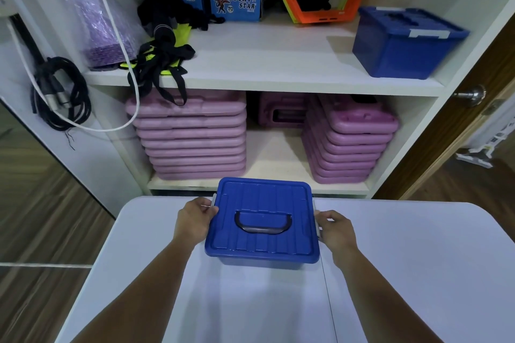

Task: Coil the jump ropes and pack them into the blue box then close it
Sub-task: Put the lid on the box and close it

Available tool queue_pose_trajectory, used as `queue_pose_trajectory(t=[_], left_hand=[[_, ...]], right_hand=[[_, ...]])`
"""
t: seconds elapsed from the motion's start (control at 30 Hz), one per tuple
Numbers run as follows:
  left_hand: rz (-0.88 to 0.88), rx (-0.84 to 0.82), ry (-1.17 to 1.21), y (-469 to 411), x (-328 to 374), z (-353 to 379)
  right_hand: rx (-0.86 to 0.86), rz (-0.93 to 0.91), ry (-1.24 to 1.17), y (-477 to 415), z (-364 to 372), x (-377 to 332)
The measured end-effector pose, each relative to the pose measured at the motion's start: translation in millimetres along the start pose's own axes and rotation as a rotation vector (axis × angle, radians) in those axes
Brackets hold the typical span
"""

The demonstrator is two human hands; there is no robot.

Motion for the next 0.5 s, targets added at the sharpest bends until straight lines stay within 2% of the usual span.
queue_pose_trajectory(t=[0.1,0.2,0.5], left_hand=[[0.033,0.052,-0.003,5.9,-0.6,2.1],[0.056,0.07,0.098,10.9,-4.3,4.1],[-0.083,-0.137,0.436,-6.9,-7.9,-4.1]], right_hand=[[0.006,0.076,-0.135,0.0,-5.7,1.9],[-0.027,0.144,-0.215,0.3,-11.9,1.4],[-0.071,0.189,-0.172,-5.5,-8.7,-0.9]])
Point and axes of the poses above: each hand's wrist, its own y-axis away from the middle knuckle, its own z-axis out of the palm, x = y × z, the point moved 1 cm from there along -y, towards the middle knuckle, and after that the axes turned 13 degrees about -y, right-handed, at the moved point
